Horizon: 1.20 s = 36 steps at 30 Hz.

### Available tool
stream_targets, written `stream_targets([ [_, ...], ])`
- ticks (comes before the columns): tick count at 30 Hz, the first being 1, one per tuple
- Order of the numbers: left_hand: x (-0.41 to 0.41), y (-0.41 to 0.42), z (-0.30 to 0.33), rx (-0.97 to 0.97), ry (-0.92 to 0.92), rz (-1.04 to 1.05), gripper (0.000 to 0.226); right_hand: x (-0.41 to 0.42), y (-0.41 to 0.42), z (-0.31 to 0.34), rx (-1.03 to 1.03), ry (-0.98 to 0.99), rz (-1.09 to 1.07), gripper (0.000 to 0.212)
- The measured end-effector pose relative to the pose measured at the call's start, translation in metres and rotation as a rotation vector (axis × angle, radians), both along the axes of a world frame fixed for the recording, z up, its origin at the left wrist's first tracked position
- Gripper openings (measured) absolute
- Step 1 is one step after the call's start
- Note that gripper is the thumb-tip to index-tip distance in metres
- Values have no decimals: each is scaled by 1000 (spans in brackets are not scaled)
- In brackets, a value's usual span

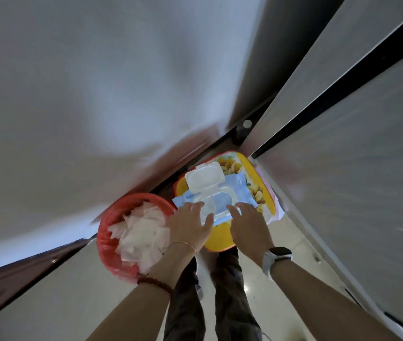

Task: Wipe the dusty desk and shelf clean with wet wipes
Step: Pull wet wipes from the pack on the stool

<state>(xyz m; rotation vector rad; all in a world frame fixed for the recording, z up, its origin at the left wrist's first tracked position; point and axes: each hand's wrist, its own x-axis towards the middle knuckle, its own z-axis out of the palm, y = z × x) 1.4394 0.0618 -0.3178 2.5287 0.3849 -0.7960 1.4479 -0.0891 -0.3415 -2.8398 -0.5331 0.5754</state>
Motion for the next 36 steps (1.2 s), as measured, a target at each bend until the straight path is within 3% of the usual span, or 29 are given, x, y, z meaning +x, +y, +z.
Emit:
stream_targets([
  [4, 7, -10, -40, 43, -77, 111, 70, 13, -5, -35, -23, -33, 147, 49],
  [9, 16, -16, -52, 112, -49, 198, 27, 18, -8, -54, 15, -87, 171, 52],
  [13, 16, -3, -57, 42, -97, 404, 34, 21, -1, -60, -61, -120, 153, 41],
  [15, 9, 5, -59, 53, -115, 456, 24, 25, 6, -62, -98, -130, 141, 29],
  [19, -7, 11, -64, 82, -108, 434, 22, 34, 19, -67, -86, -183, 202, 13],
  [22, -14, 10, -71, 100, -134, 412, 28, 38, 24, -75, -65, -202, 265, 15],
  [29, -15, 8, -75, 120, -144, 375, 12, 38, 24, -91, -44, -298, 380, 12],
  [33, -16, 9, -79, 135, -112, 381, 15, 43, 24, -92, 83, -363, 404, 30],
  [36, -16, 8, -80, 138, -107, 390, 17, 45, 22, -93, 110, -386, 444, 32],
])
